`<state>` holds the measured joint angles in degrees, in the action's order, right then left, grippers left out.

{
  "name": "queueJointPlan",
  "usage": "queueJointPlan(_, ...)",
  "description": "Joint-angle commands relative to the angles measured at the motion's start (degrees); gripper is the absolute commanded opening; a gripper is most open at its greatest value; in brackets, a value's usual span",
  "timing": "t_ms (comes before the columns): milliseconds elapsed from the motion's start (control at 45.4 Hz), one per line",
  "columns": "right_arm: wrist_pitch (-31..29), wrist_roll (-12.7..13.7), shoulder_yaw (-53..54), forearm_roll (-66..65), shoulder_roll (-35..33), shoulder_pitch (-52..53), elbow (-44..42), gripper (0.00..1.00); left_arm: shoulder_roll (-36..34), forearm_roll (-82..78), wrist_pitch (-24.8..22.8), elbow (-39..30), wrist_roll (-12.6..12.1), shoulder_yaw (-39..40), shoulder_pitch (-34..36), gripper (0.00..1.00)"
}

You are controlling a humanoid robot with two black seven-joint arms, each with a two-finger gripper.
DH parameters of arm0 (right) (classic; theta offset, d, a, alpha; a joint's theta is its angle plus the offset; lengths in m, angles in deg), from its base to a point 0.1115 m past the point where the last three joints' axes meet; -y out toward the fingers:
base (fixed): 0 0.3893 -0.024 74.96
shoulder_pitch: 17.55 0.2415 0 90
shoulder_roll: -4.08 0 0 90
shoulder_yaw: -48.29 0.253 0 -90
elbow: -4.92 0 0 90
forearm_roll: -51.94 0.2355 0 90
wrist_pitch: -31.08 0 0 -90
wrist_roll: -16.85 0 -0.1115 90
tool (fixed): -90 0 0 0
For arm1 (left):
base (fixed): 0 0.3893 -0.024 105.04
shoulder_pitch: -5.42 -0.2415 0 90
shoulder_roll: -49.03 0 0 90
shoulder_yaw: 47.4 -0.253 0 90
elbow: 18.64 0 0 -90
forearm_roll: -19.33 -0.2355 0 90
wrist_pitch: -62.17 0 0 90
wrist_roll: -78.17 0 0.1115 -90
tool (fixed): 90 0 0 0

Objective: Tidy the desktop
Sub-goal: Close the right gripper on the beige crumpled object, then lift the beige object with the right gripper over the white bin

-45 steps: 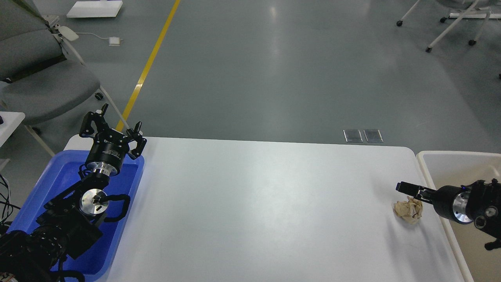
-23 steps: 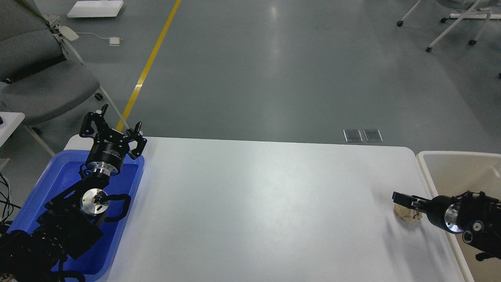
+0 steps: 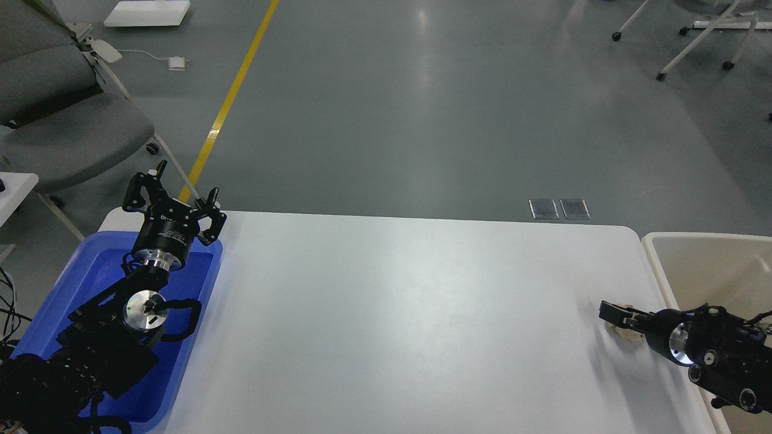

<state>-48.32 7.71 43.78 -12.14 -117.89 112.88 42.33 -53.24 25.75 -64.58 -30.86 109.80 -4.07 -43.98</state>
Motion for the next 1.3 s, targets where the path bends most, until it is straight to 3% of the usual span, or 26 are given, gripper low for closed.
queueJointPlan(0,0.39,-1.32,-0.15,0.09,1.56,-1.05,-2.7,1.0,-0.03,0.0,0.01,0.0,0.01,0.0,0.0,1.0)
queueJointPlan(242,1.88,-2.47,-1.03,0.09,1.56,-2.01,-3.05,1.0,-0.03,0.0,0.01,0.0,0.01,0.0,0.0,1.0)
queueJointPlan(330,2.76,-2.55,-1.29,0.09,2.26,-2.01,-4.1,0.95,0.05,0.0,0.01,0.0,0.01,0.0,0.0,1.0)
queueJointPlan(374,3.03,-2.99,-1.91,0.09,2.96,-2.01,-4.71,0.84,0.05,0.0,0.01,0.0,0.01,0.0,0.0,1.0)
queueJointPlan(396,2.85,-2.99,-2.69,0.09,3.23,-2.01,-5.41,0.63,-0.03,0.0,0.01,0.0,0.01,0.0,0.0,1.0)
queueJointPlan(419,2.77,-2.99,-3.14,0.09,3.32,-2.1,-5.68,0.52,0.05,0.0,0.01,0.0,0.01,0.0,0.0,1.0)
queueJointPlan(507,2.85,-3.26,-4.37,0.27,3.49,-2.45,-6.3,0.19,0.05,0.0,0.01,0.0,0.01,0.0,0.0,1.0)
queueJointPlan(573,2.94,-3.52,-4.46,0.27,3.49,-2.72,-6.48,0.11,0.05,0.0,0.01,0.0,0.01,0.0,0.0,1.0)
queueJointPlan(617,3.03,-3.7,-4.46,0.27,3.49,-2.72,-6.47,0.0,0.05,0.0,0.01,0.0,0.01,0.0,0.0,1.0)
queueJointPlan(1057,2.59,-4.84,-4.28,2.28,3.05,-2.28,-5.07,0.0,-0.03,0.0,0.01,0.0,0.01,0.0,0.0,1.0)
queueJointPlan(1278,1.8,-4.93,-4.46,4.05,-2.74,0.62,3.18,0.0,-0.03,0.08,0.01,0.0,-0.08,0.0,0.0,1.0)
